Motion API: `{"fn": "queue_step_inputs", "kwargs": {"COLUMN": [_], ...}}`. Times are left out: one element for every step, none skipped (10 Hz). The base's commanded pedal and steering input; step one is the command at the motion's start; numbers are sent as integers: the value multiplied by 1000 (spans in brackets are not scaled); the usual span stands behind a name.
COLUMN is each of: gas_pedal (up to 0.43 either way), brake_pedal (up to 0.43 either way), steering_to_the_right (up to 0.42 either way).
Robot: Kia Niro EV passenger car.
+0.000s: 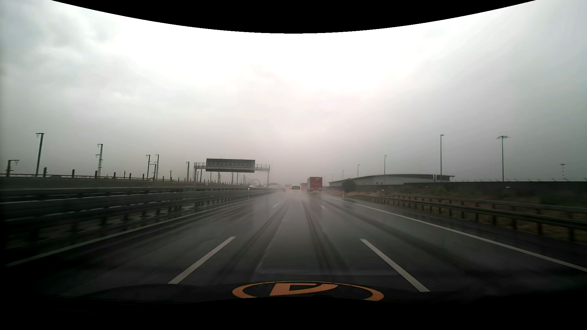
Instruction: Follow the waypoints while adhering to traffic rules and regulations
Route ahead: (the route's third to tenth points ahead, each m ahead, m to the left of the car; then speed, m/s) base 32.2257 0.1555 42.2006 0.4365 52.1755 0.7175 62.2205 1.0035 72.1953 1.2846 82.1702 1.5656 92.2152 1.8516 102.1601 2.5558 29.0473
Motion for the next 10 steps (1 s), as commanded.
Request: {"fn": "queue_step_inputs", "kwargs": {"gas_pedal": [157,150,150,157,157,157,157,157,150,150], "brake_pedal": [0,0,0,0,0,0,0,0,0,0], "steering_to_the_right": [-3,-2,-2,-3,-3,-3,-3,-3,-3,-3]}}
